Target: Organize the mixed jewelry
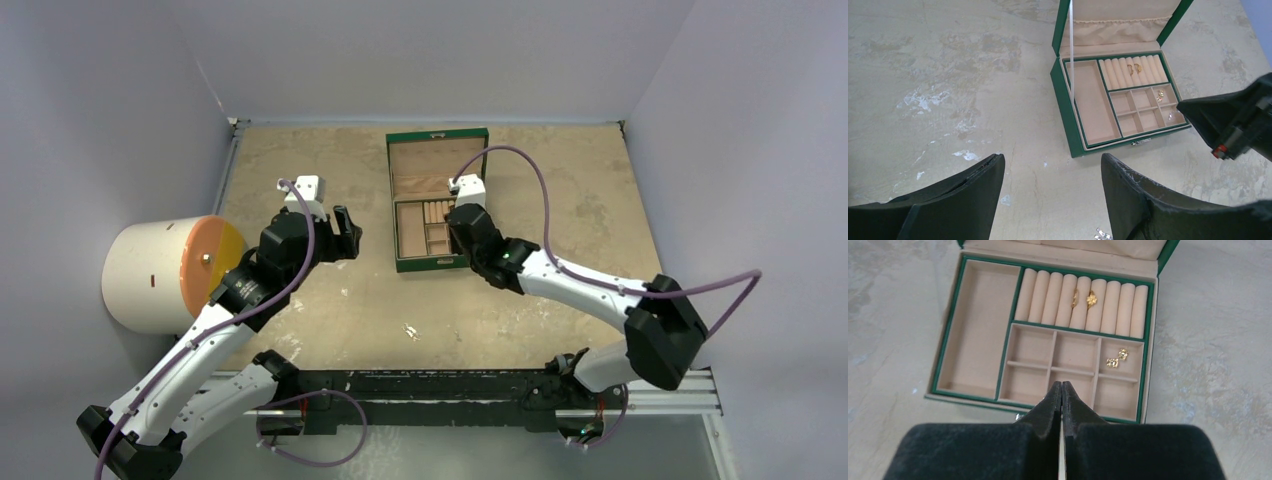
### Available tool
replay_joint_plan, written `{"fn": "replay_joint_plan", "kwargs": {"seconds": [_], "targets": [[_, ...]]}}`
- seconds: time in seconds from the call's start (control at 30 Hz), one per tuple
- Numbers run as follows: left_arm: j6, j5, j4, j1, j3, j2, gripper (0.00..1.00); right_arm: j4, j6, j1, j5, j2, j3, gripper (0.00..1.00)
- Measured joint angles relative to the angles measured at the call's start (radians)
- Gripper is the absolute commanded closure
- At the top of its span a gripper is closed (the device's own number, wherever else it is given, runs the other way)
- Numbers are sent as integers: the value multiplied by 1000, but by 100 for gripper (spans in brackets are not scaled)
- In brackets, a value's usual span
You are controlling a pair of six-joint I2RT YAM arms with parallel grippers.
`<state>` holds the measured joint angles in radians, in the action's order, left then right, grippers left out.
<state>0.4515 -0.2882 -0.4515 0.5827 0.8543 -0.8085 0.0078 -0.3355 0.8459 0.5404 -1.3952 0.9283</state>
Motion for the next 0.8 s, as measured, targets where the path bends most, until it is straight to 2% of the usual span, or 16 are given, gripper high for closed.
{"fn": "replay_joint_plan", "kwargs": {"seconds": [0.33, 0.7, 0.8], "targets": [[0, 0, 0, 0, 0, 5, 30, 81, 14, -113, -54, -174, 36, 100], [0, 0, 0, 0, 0, 9, 30, 120, -13, -156, -122, -288, 61, 100], [0, 0, 0, 0, 0, 9, 30, 122, -23, -161, -131, -314, 72, 96]]}}
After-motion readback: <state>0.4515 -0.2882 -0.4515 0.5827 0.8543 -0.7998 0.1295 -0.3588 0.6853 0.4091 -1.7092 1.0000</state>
